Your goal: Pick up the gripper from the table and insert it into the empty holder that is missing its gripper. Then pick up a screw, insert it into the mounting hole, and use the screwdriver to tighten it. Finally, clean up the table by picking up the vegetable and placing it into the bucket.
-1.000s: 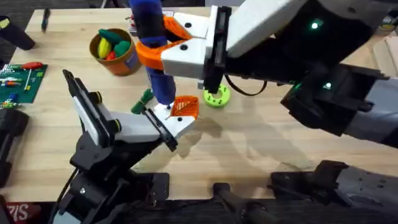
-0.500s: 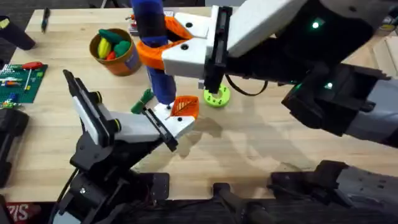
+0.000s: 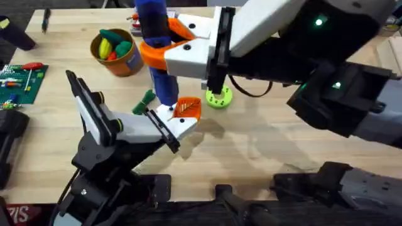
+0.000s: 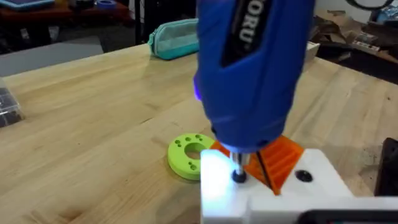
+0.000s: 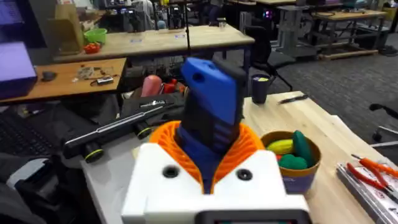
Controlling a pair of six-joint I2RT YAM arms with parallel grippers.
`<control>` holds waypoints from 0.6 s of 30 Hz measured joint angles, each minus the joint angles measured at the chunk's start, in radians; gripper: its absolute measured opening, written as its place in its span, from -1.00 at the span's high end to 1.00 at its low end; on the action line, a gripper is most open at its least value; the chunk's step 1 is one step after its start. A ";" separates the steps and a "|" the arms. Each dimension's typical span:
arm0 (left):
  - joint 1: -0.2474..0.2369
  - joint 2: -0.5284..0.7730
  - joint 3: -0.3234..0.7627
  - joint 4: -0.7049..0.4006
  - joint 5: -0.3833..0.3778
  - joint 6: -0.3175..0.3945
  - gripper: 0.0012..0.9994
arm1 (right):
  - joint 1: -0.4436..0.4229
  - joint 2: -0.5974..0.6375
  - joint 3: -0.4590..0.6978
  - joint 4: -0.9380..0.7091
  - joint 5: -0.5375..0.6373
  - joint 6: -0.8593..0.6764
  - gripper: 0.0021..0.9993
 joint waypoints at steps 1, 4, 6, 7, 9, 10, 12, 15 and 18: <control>0.000 0.001 0.000 0.000 0.001 0.000 0.98 | 0.000 -0.001 0.000 -0.004 0.002 0.000 0.90; 0.000 0.002 0.000 -0.001 0.002 0.000 0.98 | -0.001 -0.001 0.001 -0.010 0.005 0.000 0.91; 0.000 0.001 0.000 0.000 0.002 -0.001 0.98 | -0.001 -0.001 0.001 -0.011 0.005 0.000 0.91; 0.000 0.001 0.000 0.000 0.002 -0.001 0.98 | -0.001 -0.001 0.001 -0.012 0.005 0.000 0.91; 0.000 0.001 0.000 0.000 0.002 -0.001 0.98 | -0.001 -0.001 0.001 -0.012 0.005 0.000 0.91; 0.000 0.001 0.000 0.000 0.002 -0.002 0.98 | -0.001 -0.001 0.001 -0.013 0.005 0.000 0.91; 0.000 0.001 0.000 0.000 0.002 -0.004 0.98 | -0.001 -0.001 0.001 -0.014 0.004 0.000 0.91; 0.000 0.001 0.000 0.000 0.002 -0.007 0.98 | -0.001 -0.001 0.001 -0.014 0.003 0.000 0.91; 0.000 0.001 0.000 0.000 0.003 -0.007 0.98 | -0.001 -0.001 0.001 -0.015 0.004 0.000 0.91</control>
